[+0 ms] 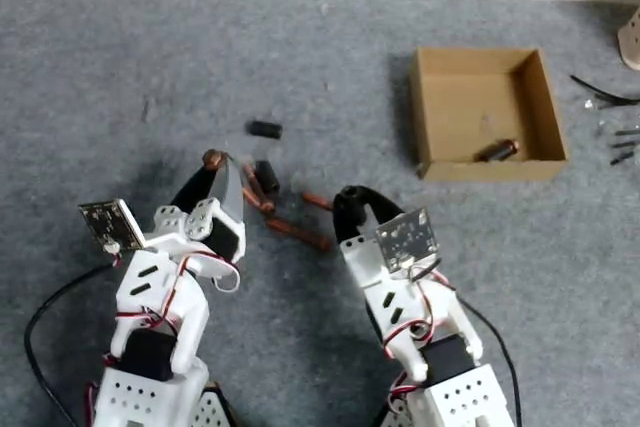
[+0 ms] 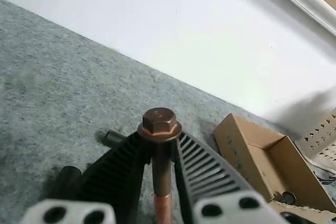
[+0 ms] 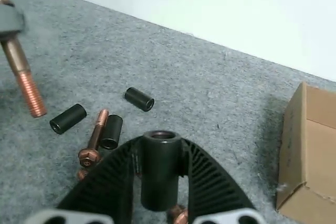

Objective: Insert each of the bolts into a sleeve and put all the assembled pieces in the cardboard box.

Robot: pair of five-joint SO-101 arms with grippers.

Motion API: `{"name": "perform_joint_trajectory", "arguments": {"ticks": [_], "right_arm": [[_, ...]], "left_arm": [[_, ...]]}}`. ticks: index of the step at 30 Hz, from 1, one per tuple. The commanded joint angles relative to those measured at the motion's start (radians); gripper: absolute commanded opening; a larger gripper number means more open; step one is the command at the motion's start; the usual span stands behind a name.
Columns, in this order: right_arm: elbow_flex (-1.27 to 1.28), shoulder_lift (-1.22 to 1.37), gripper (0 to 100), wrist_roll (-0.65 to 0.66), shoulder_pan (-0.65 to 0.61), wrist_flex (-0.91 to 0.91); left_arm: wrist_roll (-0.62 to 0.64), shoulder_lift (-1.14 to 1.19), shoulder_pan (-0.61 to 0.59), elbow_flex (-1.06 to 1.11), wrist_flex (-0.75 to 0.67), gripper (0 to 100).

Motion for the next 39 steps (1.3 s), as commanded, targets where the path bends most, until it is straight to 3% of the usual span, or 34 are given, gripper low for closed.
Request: {"name": "perform_joint_trajectory", "arguments": {"ticks": [1, 39], "right_arm": [[0.110, -0.005, 0.3, 0.011, -0.002, 0.001], [0.110, -0.005, 0.3, 0.014, -0.039, 0.035]], "left_arm": [[0.006, -0.013, 0.016, 0.021, -0.029, 0], [0.005, -0.013, 0.018, -0.039, -0.034, 0]]}}
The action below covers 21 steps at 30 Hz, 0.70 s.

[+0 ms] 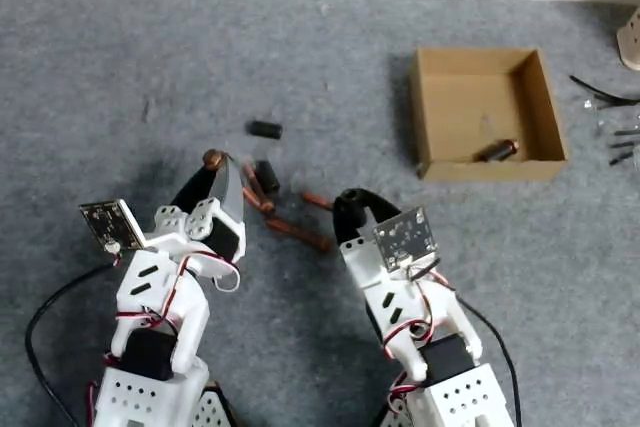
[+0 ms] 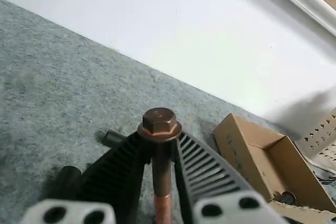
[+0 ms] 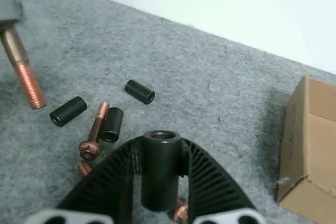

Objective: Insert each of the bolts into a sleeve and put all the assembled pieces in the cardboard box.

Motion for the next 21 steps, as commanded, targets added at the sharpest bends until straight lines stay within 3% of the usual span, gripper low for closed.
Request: {"name": "perform_joint_trajectory", "arguments": {"ticks": [1, 6, 13, 21], "right_arm": [[0.110, -0.005, 0.3, 0.014, -0.041, 0.007], [0.110, -0.005, 0.3, 0.083, -0.044, 0.008], [0.110, -0.005, 0.3, 0.089, -0.042, 0.007], [0.110, -0.005, 0.3, 0.089, -0.042, 0.004]], "left_arm": [[0.000, -0.013, 0.018, -0.054, -0.034, 0], [-0.094, -0.013, 0.088, -0.090, -0.034, 0], [-0.100, -0.005, 0.216, -0.185, -0.060, 0], [-0.100, -0.005, 0.231, -0.229, -0.061, 0]]}}
